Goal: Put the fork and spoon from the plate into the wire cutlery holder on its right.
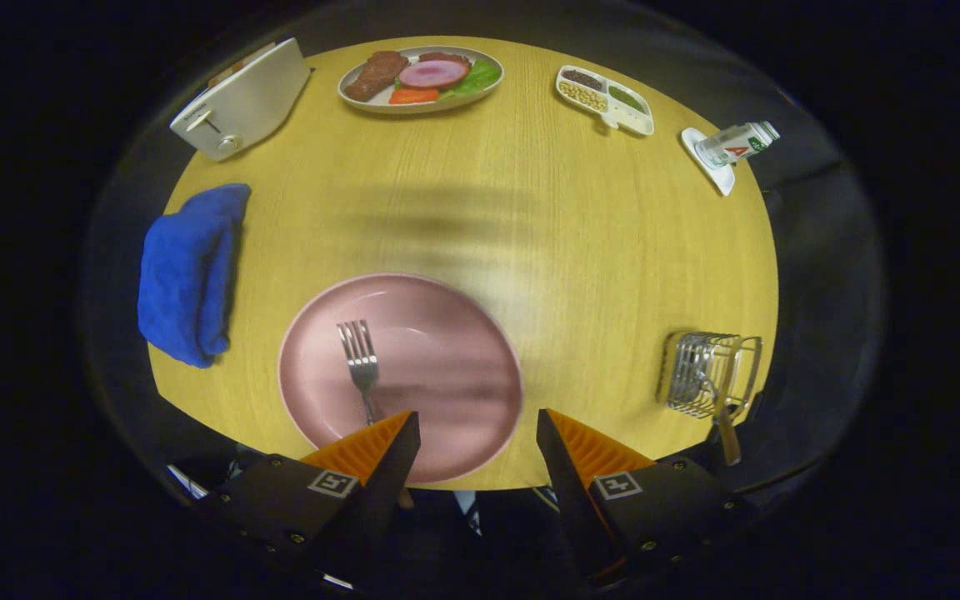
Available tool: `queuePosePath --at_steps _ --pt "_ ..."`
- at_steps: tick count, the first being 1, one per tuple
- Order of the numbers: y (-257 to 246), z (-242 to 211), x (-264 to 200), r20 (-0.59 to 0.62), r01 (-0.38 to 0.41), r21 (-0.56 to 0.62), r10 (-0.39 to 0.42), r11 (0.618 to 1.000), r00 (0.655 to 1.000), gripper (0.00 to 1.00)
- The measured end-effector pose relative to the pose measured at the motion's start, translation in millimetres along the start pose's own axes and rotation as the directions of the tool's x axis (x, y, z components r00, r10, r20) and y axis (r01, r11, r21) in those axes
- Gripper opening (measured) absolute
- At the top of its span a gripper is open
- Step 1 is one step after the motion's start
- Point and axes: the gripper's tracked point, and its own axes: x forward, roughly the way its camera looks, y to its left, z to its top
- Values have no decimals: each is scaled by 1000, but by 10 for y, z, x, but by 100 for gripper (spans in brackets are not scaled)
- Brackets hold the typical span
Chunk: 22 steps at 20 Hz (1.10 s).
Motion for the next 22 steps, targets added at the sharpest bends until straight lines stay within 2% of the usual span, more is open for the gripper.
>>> queuePosePath --at_steps 3,7,11,16,20,22 --pt "259 -4 109 48 -93 73 89 993 995 88" --pt "476 -50 263 86 -177 72 171 982 982 88" --pt "585 -184 395 65 -211 43 208 976 976 87" --pt "620 -373 497 25 -226 8 226 974 974 83" --pt "645 -495 546 5 -239 -23 240 971 971 70" --pt "642 -564 600 -16 -230 -48 230 972 973 38"
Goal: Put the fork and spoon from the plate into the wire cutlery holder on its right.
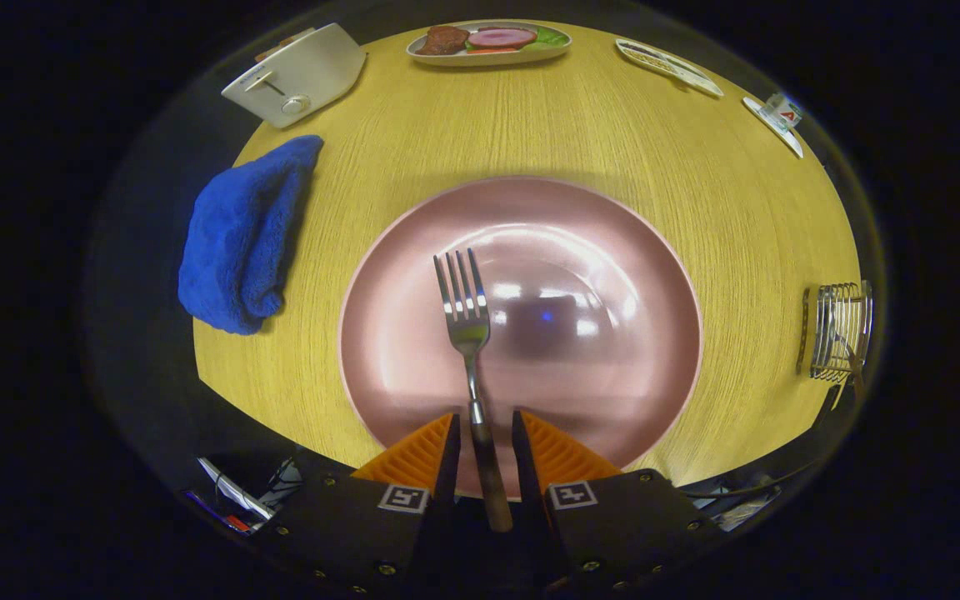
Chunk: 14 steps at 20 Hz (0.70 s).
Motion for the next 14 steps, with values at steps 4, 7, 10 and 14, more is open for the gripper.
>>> queuePosePath --at_steps 4,7,10,14 --pt "-5 -51 40 -10 6 -33 -6 999 1000 16" --pt "12 -94 83 -10 9 -49 -10 999 1000 15" --pt "28 -55 51 -8 -1 -36 1 999 1000 5" --pt "24 -28 20 4 -3 -16 4 1000 1000 5"
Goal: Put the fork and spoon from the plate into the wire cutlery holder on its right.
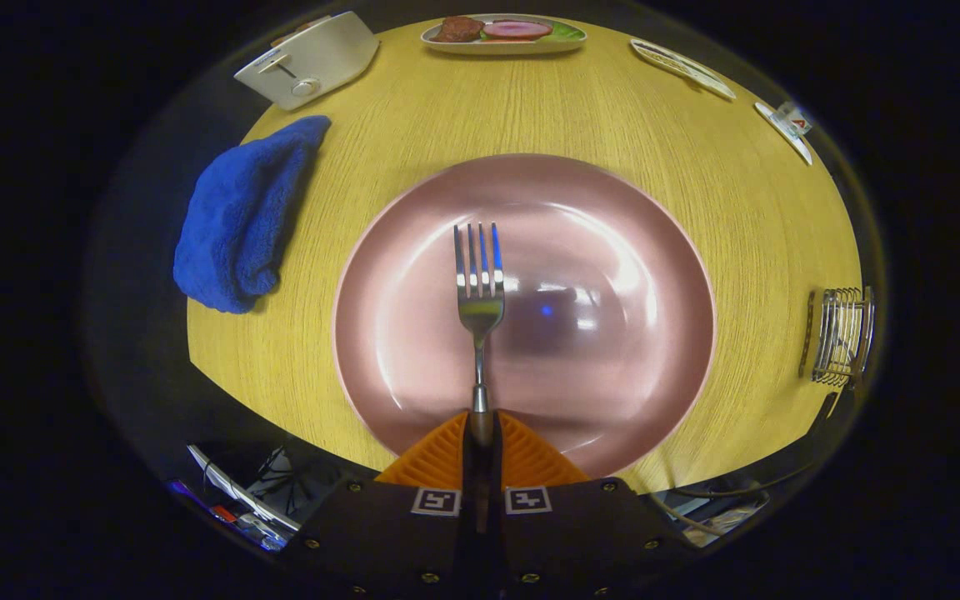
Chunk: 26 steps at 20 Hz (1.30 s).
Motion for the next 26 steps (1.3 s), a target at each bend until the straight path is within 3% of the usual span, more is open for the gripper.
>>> queuePosePath --at_steps 19,26 --pt "-357 403 -621 72 144 30 -146 989 987 5" --pt "-752 573 -1043 109 204 122 -217 971 970 5"
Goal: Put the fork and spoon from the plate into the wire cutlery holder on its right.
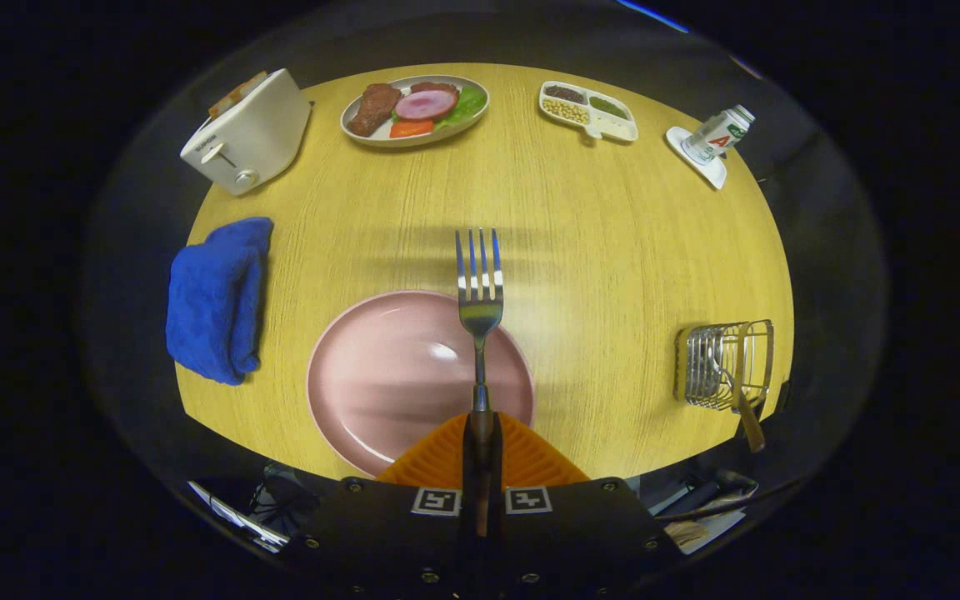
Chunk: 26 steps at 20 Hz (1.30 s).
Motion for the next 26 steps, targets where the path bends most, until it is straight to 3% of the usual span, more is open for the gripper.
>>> queuePosePath --at_steps 9,18,26 --pt "-660 130 -254 0 84 154 -85 985 996 5" --pt "-1394 -69 -346 -68 170 320 -156 932 985 5" --pt "-1683 -214 -325 -126 204 394 -167 896 978 5"
